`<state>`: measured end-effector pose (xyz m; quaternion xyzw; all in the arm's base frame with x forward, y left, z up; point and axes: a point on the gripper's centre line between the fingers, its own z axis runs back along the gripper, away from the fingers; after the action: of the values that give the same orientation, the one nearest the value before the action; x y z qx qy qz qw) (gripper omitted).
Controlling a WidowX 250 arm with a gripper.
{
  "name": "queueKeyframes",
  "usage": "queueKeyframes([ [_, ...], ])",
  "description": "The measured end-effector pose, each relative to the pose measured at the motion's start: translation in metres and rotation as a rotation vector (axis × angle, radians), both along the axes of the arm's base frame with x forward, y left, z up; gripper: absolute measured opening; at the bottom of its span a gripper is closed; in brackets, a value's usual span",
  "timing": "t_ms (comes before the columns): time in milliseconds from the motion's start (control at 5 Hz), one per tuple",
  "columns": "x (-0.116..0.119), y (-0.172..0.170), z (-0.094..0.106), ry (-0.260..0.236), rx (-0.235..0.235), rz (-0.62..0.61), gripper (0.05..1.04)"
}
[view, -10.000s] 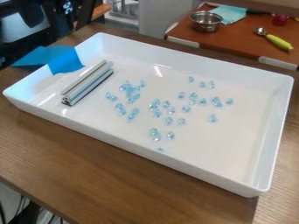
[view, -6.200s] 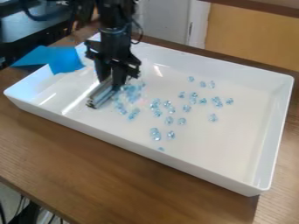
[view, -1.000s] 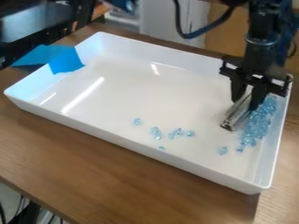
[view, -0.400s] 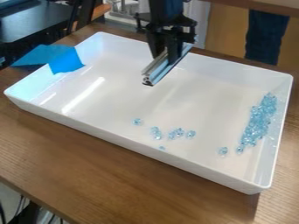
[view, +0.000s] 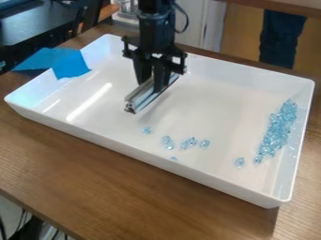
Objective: Sweep into pile
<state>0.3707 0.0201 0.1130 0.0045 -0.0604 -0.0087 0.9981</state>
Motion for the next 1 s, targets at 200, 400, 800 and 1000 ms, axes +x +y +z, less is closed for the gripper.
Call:
queueKeyframes([
  [200,-0.013,0.003,-0.011,0.029,0.055,0.009,0.354],
  [400,-0.015,-0.001,-0.01,0.029,0.073,-0.028,0.354],
  [800,-0.028,-0.018,-0.02,0.035,0.115,-0.048,0.354],
  [1000,-0.029,-0.031,-0.024,0.007,0.149,-0.044,0.354],
])
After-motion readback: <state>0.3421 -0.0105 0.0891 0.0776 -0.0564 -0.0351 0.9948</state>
